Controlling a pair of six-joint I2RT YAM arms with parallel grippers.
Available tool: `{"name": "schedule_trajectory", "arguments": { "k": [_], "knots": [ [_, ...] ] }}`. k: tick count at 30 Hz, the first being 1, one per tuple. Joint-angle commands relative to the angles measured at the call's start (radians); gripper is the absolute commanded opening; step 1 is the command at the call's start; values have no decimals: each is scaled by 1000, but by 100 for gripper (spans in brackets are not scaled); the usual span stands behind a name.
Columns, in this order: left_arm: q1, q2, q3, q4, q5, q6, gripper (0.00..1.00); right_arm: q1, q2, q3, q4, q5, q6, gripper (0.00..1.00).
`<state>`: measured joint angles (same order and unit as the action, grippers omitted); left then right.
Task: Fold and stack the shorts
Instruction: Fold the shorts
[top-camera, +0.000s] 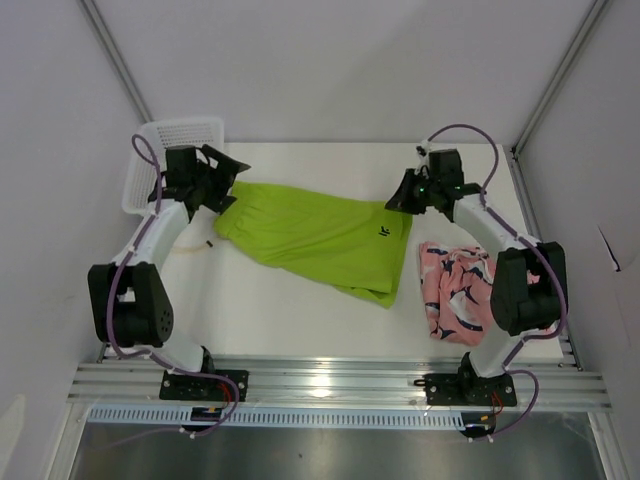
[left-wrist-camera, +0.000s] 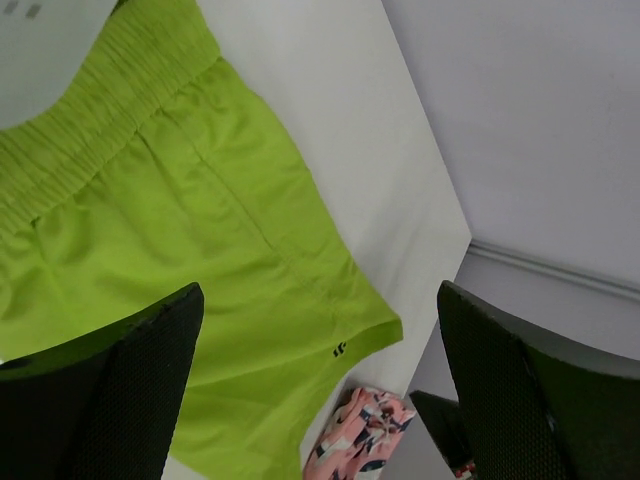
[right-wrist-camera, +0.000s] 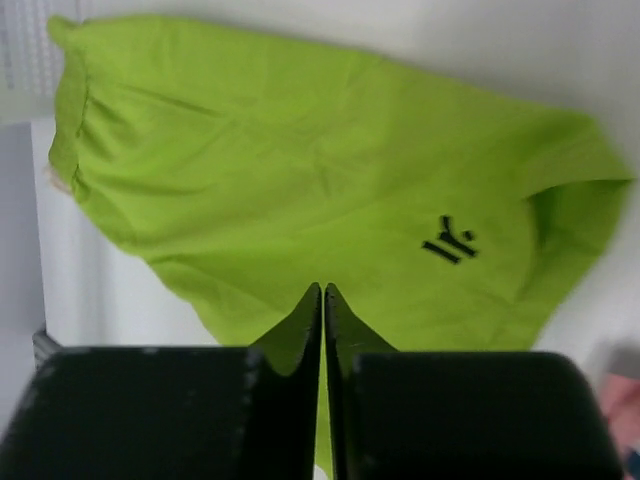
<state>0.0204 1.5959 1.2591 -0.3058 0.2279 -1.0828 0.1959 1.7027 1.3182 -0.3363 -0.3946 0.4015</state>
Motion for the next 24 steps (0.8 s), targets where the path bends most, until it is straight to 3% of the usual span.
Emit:
{"name": "schedule_trajectory", "arguments": {
  "k": [1, 6, 12, 24],
  "knots": [
    [-46, -111, -114, 86, 16, 64, 99, 75, 38, -68, 114, -69, 85, 1],
    [-108, -151, -222, 152, -15, 107, 99, 114, 123, -120, 250, -167, 204, 0],
    [-148, -154, -276, 175, -65, 145, 99, 215, 172, -142, 134, -75, 119, 0],
    [-174, -22, -225, 209, -134, 178, 98, 297, -61, -391, -105, 178, 2, 0]
  ]
}}
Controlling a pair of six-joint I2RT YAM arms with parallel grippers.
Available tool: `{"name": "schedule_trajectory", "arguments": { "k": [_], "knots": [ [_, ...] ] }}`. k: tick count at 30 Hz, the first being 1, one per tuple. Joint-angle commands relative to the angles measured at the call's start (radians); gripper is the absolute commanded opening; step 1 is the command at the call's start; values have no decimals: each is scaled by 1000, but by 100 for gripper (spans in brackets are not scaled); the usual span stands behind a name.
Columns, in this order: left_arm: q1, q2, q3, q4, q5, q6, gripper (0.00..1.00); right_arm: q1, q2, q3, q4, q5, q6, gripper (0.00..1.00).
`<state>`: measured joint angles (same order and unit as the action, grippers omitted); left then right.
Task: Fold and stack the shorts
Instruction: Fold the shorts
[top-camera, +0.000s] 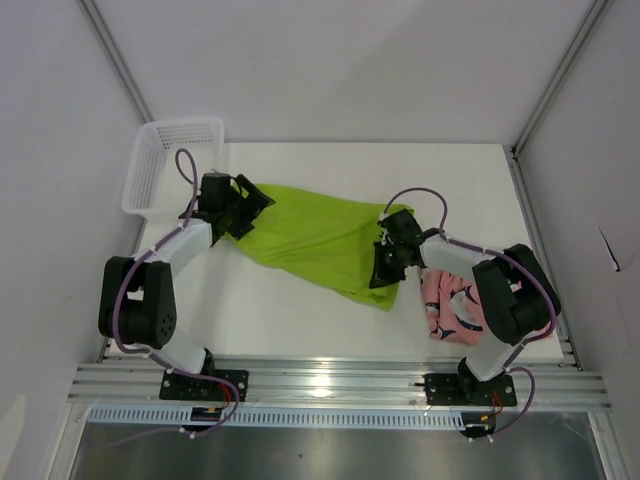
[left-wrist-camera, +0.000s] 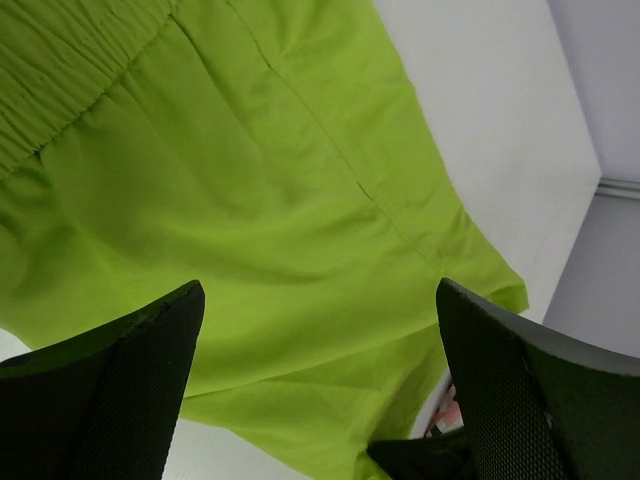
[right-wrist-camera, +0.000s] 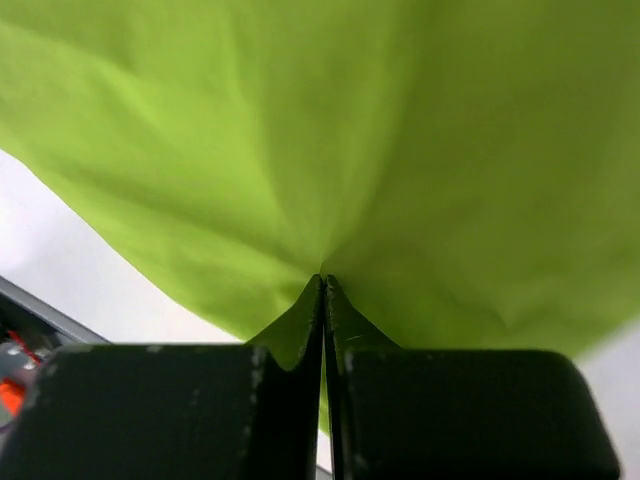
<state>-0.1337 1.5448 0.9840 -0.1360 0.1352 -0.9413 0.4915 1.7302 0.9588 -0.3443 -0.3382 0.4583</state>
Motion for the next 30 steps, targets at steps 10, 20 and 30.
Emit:
{"name": "schedule_trajectory", "arguments": {
  "k": [10, 20, 30],
  "knots": [
    [-32, 143, 145, 16, -86, 61, 97, 9, -118, -54, -217, 248, -92, 2],
    [-33, 74, 142, 6, -71, 114, 97, 91, -363, -43, -217, 373, -136, 59],
    [-32, 106, 182, -53, -82, 141, 98, 104, -382, -124, -181, 263, 73, 58]
  ]
}}
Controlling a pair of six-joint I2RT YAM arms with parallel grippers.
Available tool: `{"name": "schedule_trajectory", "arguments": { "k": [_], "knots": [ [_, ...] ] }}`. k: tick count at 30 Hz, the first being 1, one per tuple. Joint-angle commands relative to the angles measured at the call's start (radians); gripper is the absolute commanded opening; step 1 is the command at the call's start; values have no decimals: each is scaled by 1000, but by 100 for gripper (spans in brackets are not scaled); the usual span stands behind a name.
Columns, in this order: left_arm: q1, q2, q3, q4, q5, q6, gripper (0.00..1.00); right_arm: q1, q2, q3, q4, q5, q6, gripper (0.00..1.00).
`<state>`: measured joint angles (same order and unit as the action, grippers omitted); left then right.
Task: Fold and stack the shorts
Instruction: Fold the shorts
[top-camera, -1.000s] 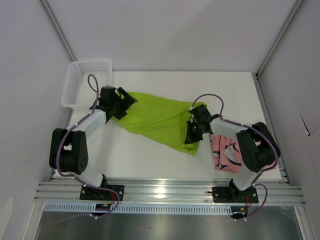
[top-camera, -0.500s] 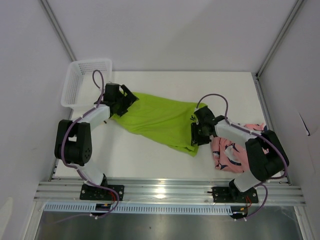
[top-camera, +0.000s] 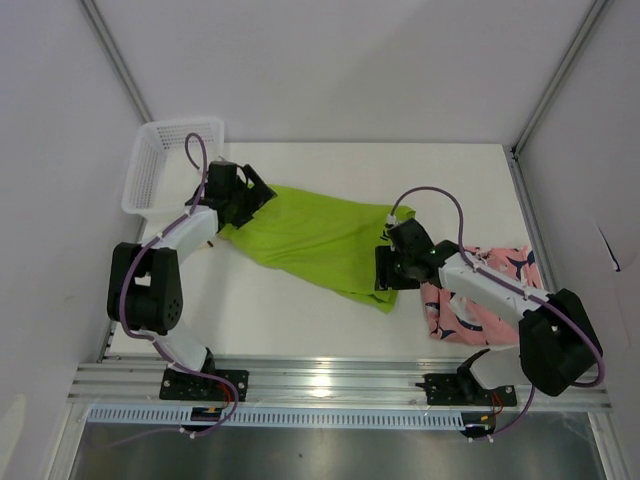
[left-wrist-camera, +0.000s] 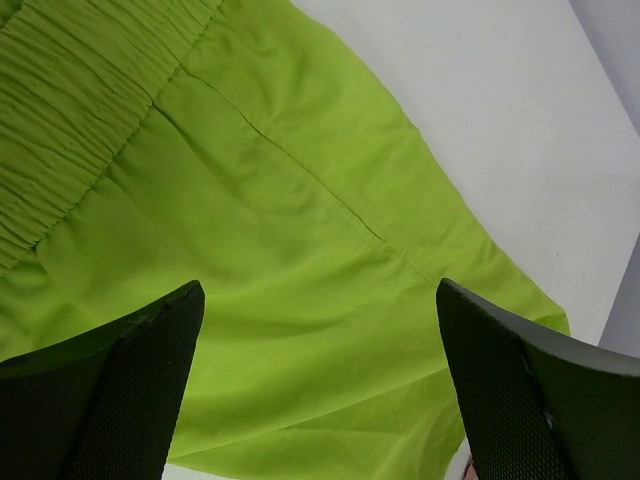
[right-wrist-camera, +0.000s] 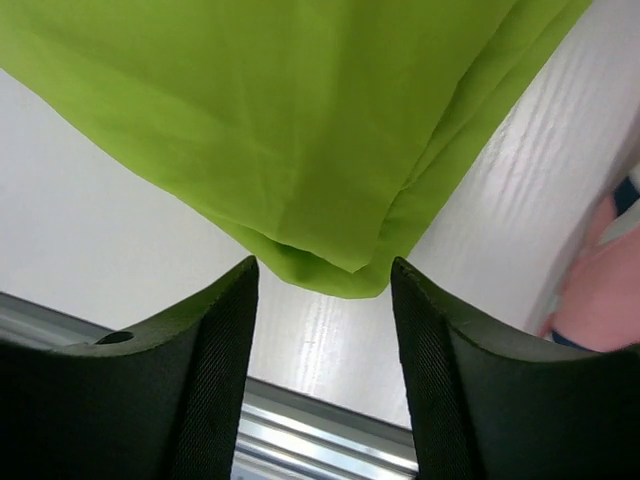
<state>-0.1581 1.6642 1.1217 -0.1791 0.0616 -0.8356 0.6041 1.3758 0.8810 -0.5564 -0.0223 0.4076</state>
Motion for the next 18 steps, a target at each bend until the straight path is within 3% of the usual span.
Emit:
{"name": "schedule_trajectory", "arguments": {
  "k": [1, 13, 18],
  "knots": [
    [-6, -14, 41, -10, -6, 35, 98, -12, -40, -72, 88, -85, 152, 57],
    [-8, -46, 3, 24, 23, 38, 98, -41, -21, -234, 358, -209, 303, 49],
    [-6, -60, -23, 26, 18, 43, 98, -53, -23, -238, 374, -194, 313, 46]
  ]
}}
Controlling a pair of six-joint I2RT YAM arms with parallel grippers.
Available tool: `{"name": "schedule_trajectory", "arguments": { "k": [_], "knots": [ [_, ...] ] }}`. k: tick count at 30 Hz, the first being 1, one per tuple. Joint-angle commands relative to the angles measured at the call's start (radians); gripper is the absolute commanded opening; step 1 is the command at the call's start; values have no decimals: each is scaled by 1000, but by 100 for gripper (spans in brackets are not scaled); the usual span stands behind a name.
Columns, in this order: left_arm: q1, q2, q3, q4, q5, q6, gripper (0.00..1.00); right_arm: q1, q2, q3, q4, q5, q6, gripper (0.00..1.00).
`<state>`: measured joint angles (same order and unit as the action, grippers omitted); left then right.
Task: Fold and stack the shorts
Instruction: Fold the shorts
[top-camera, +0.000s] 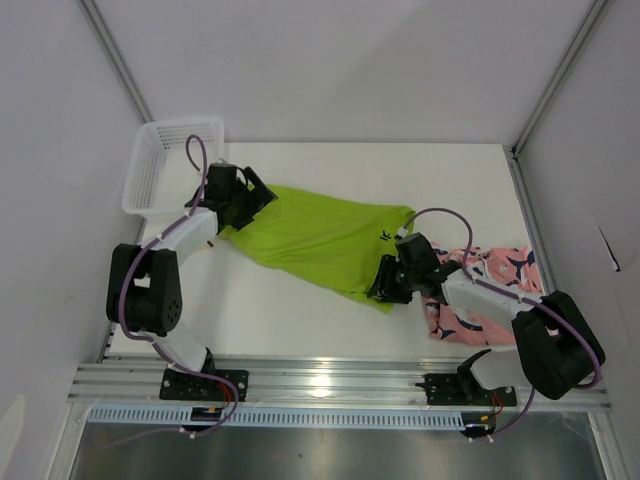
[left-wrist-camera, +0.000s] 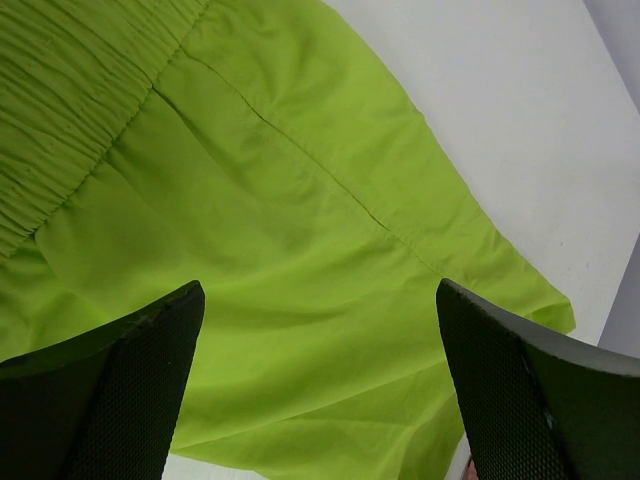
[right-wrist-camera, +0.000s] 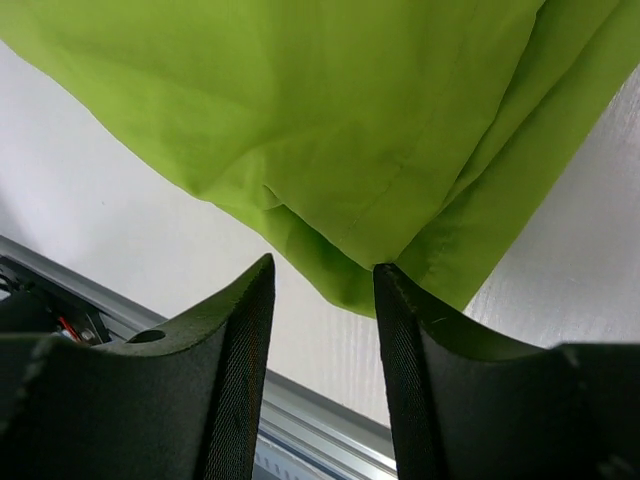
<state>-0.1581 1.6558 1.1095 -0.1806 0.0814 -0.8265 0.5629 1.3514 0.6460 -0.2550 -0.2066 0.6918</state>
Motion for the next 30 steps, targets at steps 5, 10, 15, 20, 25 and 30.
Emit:
{"name": "schedule_trajectory", "arguments": {
  "k": [5, 10, 15, 20, 25, 30],
  "knots": [
    [-8, -56, -22, 36, 0, 30, 98, -41, -8, -29, 83, 7, 48, 42],
    [-6, -53, -22, 35, -8, 30, 98, -55, -28, -52, 106, 27, 43, 15],
    [-8, -59, -19, 24, -35, 38, 98, -66, -76, -65, 83, 70, 9, 0],
    [-6, -47, -5, 13, -54, 52, 98, -67, -150, -57, -41, 67, -3, 0],
    [-8, -18, 6, 20, -52, 49, 98, -66, -256, -123, -118, 4, 28, 0],
    [-6, 13, 38, 15, -58, 47, 98, -55, -308, -154, -191, 6, 43, 0]
  ]
}}
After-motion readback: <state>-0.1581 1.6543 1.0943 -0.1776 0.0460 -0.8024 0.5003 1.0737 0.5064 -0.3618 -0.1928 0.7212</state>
